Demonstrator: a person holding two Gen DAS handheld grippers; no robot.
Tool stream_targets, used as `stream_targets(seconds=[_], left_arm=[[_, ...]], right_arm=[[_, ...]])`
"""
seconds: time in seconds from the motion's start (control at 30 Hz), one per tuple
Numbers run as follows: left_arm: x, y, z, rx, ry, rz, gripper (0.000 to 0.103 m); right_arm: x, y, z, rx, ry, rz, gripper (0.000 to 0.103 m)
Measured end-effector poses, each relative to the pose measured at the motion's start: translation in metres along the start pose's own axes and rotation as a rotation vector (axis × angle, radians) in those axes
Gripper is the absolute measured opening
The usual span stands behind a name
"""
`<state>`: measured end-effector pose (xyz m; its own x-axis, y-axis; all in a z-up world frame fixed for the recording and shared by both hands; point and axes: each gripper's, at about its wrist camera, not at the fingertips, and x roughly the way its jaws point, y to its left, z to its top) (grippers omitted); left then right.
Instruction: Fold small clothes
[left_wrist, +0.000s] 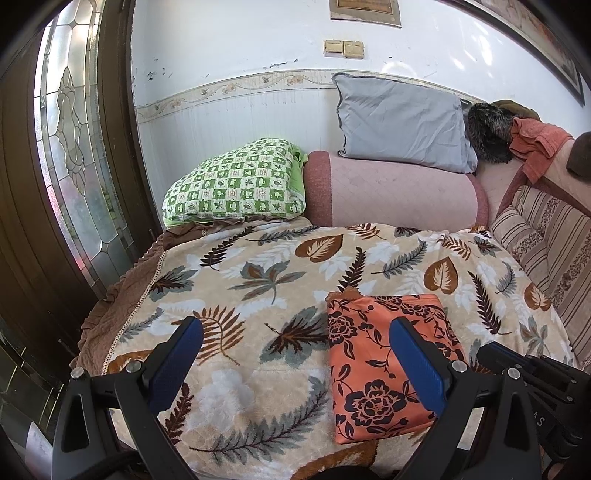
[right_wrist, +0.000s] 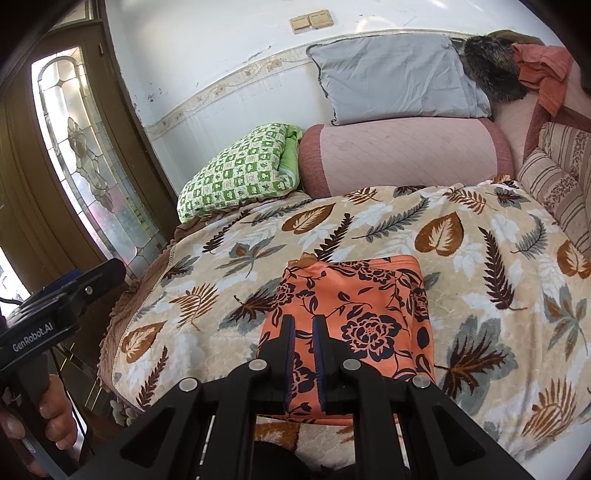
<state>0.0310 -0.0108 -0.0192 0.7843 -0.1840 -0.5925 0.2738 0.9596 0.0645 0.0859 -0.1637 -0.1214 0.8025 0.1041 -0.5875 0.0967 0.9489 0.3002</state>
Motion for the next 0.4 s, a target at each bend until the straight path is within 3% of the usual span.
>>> stream_targets(seconds=[0.2,0.4], left_arm=[[0.0,0.002,0.0,0.0,-0.011,-0.008,0.1],[0.016,0.01,0.0,-0.034,-0.016,-0.071,0.1]], right_arm=[[0.001,0.007,0.0,-0.01,0.006,0.002,0.012],[0.012,0.003,-0.001,-0.001,0.025,0.04,0.012]])
